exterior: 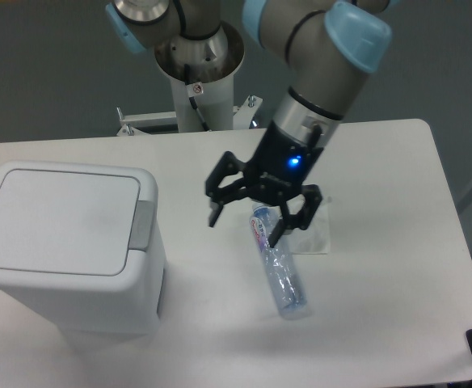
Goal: Open the trash can
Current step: 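Move the gripper over to the grey button on the trash can rim, then press the grey button with the gripper finger to pop the lid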
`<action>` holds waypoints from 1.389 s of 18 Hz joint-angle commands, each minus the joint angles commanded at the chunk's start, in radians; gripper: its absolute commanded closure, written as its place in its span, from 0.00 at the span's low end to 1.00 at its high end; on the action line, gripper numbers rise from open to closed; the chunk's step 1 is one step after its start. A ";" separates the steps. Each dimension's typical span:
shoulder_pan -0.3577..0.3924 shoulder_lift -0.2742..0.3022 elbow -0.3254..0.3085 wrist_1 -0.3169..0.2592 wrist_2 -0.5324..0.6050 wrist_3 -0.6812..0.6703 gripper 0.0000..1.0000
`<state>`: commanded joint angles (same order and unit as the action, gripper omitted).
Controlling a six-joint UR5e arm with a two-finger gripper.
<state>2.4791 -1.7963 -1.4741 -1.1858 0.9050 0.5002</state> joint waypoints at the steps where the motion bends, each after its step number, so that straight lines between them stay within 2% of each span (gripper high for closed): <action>1: -0.006 0.000 -0.003 0.002 0.002 -0.011 0.00; 6: -0.040 -0.009 -0.009 0.035 0.002 -0.019 0.00; 11: -0.057 -0.011 -0.017 0.049 0.011 -0.092 0.00; 17: -0.068 -0.005 -0.046 0.054 0.012 -0.091 0.00; 25: -0.068 -0.002 -0.054 0.052 0.012 -0.092 0.00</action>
<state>2.4114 -1.7978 -1.5278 -1.1336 0.9173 0.4080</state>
